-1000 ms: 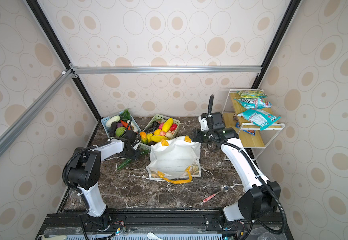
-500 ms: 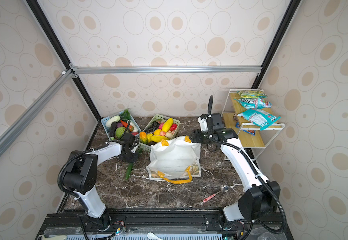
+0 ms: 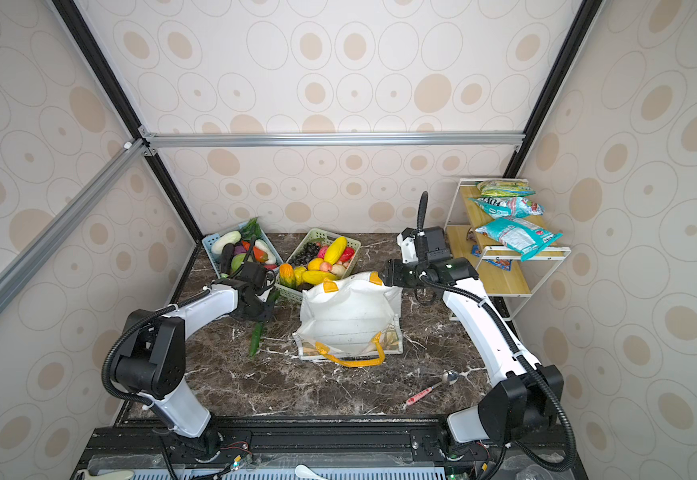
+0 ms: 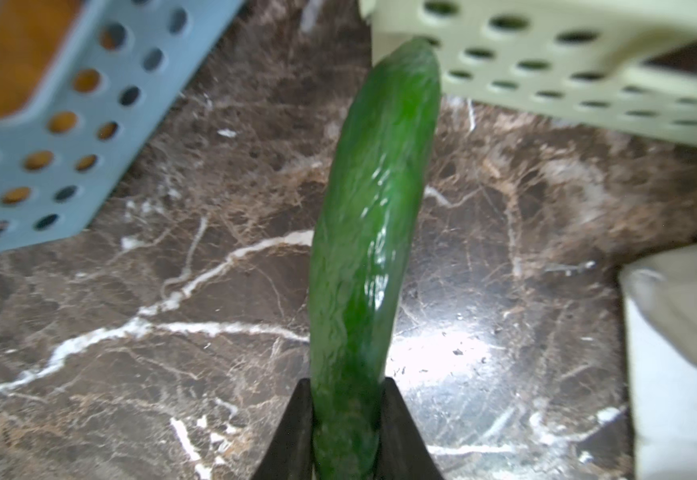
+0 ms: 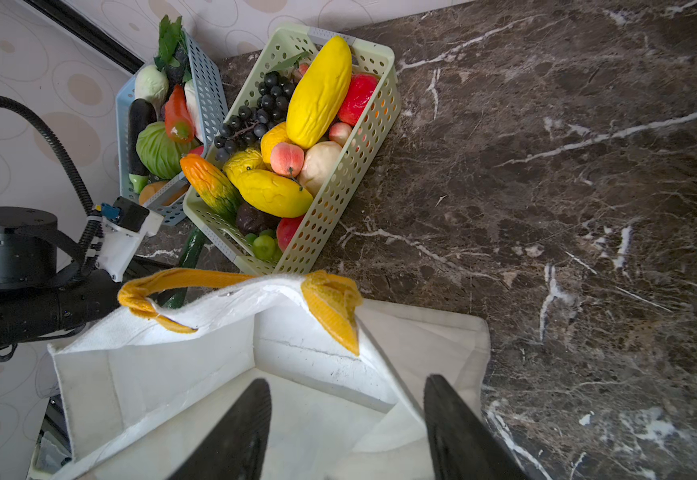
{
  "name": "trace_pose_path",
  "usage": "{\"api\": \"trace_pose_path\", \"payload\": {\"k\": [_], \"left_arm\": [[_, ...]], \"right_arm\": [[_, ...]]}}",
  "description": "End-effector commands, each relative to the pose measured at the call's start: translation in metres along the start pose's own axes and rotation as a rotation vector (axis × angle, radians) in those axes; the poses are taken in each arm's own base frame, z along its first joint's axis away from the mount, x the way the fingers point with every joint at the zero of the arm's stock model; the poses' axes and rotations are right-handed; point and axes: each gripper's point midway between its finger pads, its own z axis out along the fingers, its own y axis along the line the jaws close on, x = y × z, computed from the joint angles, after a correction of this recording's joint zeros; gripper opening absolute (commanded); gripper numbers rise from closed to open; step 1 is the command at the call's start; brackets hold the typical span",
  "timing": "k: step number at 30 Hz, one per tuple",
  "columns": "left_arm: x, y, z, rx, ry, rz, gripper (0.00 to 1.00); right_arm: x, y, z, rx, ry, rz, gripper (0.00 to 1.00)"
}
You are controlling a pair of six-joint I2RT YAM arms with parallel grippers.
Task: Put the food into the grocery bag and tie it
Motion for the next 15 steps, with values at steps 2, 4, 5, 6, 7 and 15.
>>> {"api": "trace_pose_path", "payload": {"k": [2,4,5,6,7,15], "left_arm": [[-0.023,0.005,-0.035,-0.005,-0.084,-0.028,0.24],[-0.033,0.003,-0.049,0.013,-0.127,-0.036,0.24],[-0.038,0.002,-0.056,0.027,-0.15,-0.039,0.24],[-0.045,0.0,-0.064,0.044,-0.18,-0.041,0.24],[-0.049,-0.003,-0.072,0.06,-0.206,-0.042,0.24],[-0.081,-0.018,-0.121,0.18,-0.361,-0.061,0.23]], "right_arm": [[0.0,0.004,-0.008,-0.001,-0.02,-0.016,0.62],[-0.001,0.004,-0.008,-0.003,-0.021,-0.016,0.61],[-0.001,0.004,-0.009,-0.003,-0.022,-0.016,0.62],[-0.001,0.004,-0.009,-0.003,-0.023,-0.013,0.62],[-0.001,0.004,-0.009,0.0,-0.022,-0.014,0.61],[0.0,0.004,-0.008,-0.002,-0.019,-0.01,0.62]]}}
